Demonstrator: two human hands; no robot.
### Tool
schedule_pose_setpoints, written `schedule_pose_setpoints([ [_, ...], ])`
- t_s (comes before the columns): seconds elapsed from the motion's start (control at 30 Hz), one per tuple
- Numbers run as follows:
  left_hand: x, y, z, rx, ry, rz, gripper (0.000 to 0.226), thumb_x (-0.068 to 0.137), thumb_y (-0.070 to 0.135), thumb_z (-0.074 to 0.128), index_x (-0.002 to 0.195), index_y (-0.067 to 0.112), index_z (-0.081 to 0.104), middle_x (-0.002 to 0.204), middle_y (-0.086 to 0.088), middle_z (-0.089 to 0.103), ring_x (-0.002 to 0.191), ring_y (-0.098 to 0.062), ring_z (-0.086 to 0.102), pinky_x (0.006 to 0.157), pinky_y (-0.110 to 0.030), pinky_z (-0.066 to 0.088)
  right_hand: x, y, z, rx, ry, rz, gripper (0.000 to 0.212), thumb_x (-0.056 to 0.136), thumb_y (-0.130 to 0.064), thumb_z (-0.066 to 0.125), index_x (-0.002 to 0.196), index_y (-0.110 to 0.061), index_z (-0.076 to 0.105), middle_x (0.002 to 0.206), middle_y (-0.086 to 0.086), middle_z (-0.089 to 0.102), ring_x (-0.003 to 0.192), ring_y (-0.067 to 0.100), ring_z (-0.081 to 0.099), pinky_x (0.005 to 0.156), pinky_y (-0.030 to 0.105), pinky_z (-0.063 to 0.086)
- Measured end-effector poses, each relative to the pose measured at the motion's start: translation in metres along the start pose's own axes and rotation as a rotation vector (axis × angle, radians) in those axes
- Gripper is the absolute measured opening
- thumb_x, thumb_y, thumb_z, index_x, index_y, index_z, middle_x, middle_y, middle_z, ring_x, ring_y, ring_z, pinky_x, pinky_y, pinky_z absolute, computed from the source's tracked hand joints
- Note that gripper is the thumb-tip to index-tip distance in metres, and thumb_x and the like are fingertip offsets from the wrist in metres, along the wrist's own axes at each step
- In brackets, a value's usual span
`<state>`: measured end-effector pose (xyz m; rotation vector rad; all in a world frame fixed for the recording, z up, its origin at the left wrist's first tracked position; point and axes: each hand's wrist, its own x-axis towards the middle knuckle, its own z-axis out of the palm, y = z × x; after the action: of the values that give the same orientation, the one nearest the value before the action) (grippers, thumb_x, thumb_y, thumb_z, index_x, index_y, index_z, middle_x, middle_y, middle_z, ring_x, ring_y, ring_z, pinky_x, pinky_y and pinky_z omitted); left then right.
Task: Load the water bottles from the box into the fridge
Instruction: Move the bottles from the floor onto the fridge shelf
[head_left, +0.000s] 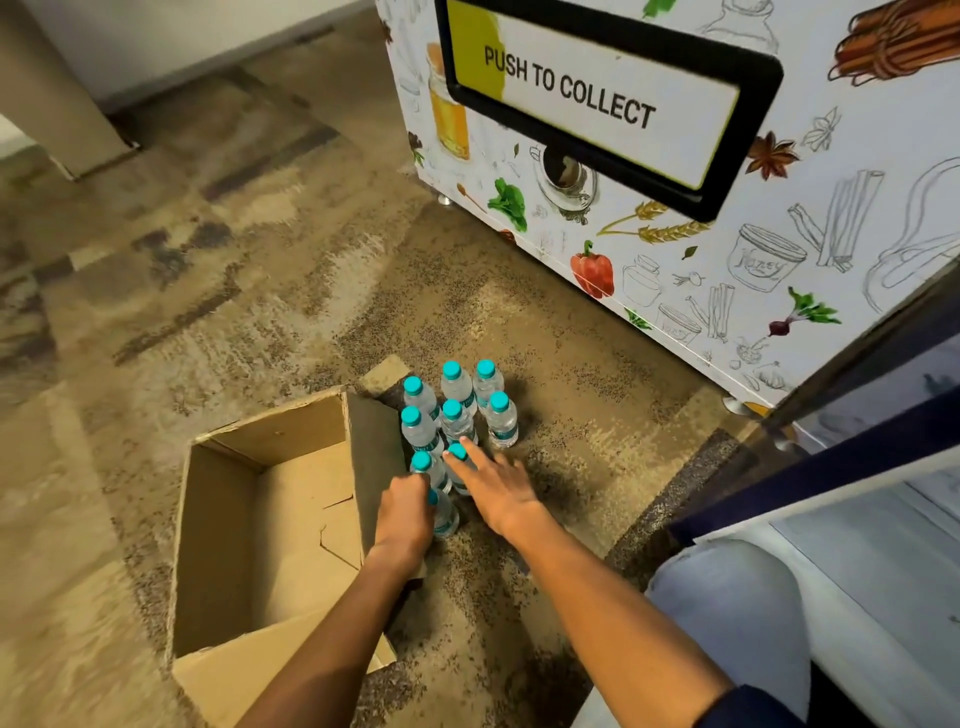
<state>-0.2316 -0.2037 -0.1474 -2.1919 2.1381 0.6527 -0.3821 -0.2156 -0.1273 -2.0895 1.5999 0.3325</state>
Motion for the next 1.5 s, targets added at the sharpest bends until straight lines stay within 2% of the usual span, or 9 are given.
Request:
schedule_pose_setpoints([
  [0.13, -0.001, 0.002, 0.0, -0.006, 0.007, -0.015, 0.018, 0.09, 0.007, 0.06, 0.106, 0.012, 0.064, 0.104, -0.011, 0.064, 0.091, -0.025, 0.063, 0.079, -0.039, 0.057, -0.002, -0.004, 0.002, 0.069, 0.097, 0.017, 0.073, 0.091, 0.004, 0.054, 0.151, -0.026, 0.025, 0.155, 0.012, 0.024, 0.132, 0.039, 0.039, 0.104, 0.05, 0.041],
  [0.37, -0.001, 0.007, -0.003, 0.018, 0.003, -0.033, 0.015, 0.09, 0.005, 0.058, 0.103, 0.008, 0.064, 0.103, -0.015, 0.064, 0.092, -0.029, 0.063, 0.077, -0.04, 0.054, -0.008, -0.007, 0.01, 0.135, 0.217, 0.014, 0.051, 0.093, 0.003, 0.053, 0.139, -0.013, 0.038, 0.138, 0.015, 0.04, 0.116, 0.036, 0.055, 0.089, 0.041, 0.051],
  [0.57, -0.001, 0.008, -0.005, 0.01, 0.015, -0.045, 0.017, 0.091, 0.005, 0.055, 0.105, 0.007, 0.063, 0.104, -0.016, 0.064, 0.093, -0.03, 0.063, 0.078, -0.041, 0.055, -0.021, 0.008, 0.025, 0.251, 0.168, 0.131, 0.051, 0.089, 0.012, 0.054, 0.133, -0.011, 0.042, 0.136, 0.015, 0.039, 0.11, 0.035, 0.059, 0.09, 0.039, 0.051],
  [0.73, -0.001, 0.01, -0.006, 0.04, 0.011, -0.044, 0.018, 0.093, 0.007, 0.056, 0.11, 0.005, 0.061, 0.108, -0.018, 0.062, 0.096, -0.032, 0.062, 0.079, -0.04, 0.054, -0.038, 0.02, 0.024, 0.376, 0.133, 0.191, 0.051, 0.091, 0.009, 0.051, 0.137, -0.011, 0.04, 0.148, 0.016, 0.028, 0.121, 0.035, 0.052, 0.101, 0.041, 0.047],
  [0.87, -0.004, 0.018, -0.012, 0.071, -0.005, -0.042, 0.02, 0.093, 0.009, 0.055, 0.111, 0.001, 0.06, 0.109, -0.021, 0.062, 0.1, -0.036, 0.061, 0.08, -0.04, 0.05, -0.057, 0.031, 0.015, 0.409, 0.098, 0.252, 0.052, 0.095, 0.003, 0.051, 0.144, -0.011, 0.038, 0.157, 0.016, 0.018, 0.134, 0.034, 0.042, 0.11, 0.04, 0.036],
  [0.97, -0.007, 0.019, -0.016, 0.09, -0.016, -0.041, 0.021, 0.093, 0.009, 0.056, 0.112, 0.001, 0.059, 0.111, -0.021, 0.061, 0.101, -0.036, 0.061, 0.079, -0.04, 0.049, -0.07, 0.039, 0.01, 0.449, 0.089, 0.273, 0.047, 0.092, -0.002, 0.059, 0.136, -0.01, 0.047, 0.147, 0.016, 0.033, 0.125, 0.032, 0.049, 0.108, 0.037, 0.04],
  [1.03, -0.008, 0.018, -0.018, 0.105, -0.019, -0.041, 0.021, 0.092, 0.01, 0.058, 0.112, 0.002, 0.059, 0.111, -0.02, 0.061, 0.1, -0.034, 0.061, 0.079, -0.039, 0.05, -0.078, 0.044, 0.004, 0.481, 0.112, 0.309, 0.039, 0.094, -0.004, 0.057, 0.132, -0.012, 0.052, 0.137, 0.014, 0.041, 0.117, 0.031, 0.053, 0.103, 0.038, 0.045],
  [1.13, -0.011, 0.018, -0.017, 0.132, -0.045, -0.028, 0.021, 0.092, 0.011, 0.058, 0.111, 0.002, 0.059, 0.111, -0.019, 0.061, 0.1, -0.034, 0.062, 0.079, -0.04, 0.051, -0.095, 0.052, -0.012, 0.508, 0.148, 0.331, 0.034, 0.093, -0.007, 0.061, 0.127, -0.014, 0.059, 0.13, 0.013, 0.047, 0.112, 0.03, 0.057, 0.098, 0.039, 0.05],
  [1.5, -0.032, 0.042, -0.032, 0.274, -0.167, 0.088, 0.028, 0.086, 0.013, 0.062, 0.114, 0.009, 0.058, 0.116, -0.013, 0.059, 0.104, -0.027, 0.061, 0.081, -0.033, 0.052, -0.145, 0.065, -0.065, 0.556, 0.389, 0.202, 0.033, 0.081, -0.014, 0.076, 0.113, -0.016, 0.068, 0.12, 0.007, 0.054, 0.111, 0.022, 0.053, 0.097, 0.034, 0.048],
])
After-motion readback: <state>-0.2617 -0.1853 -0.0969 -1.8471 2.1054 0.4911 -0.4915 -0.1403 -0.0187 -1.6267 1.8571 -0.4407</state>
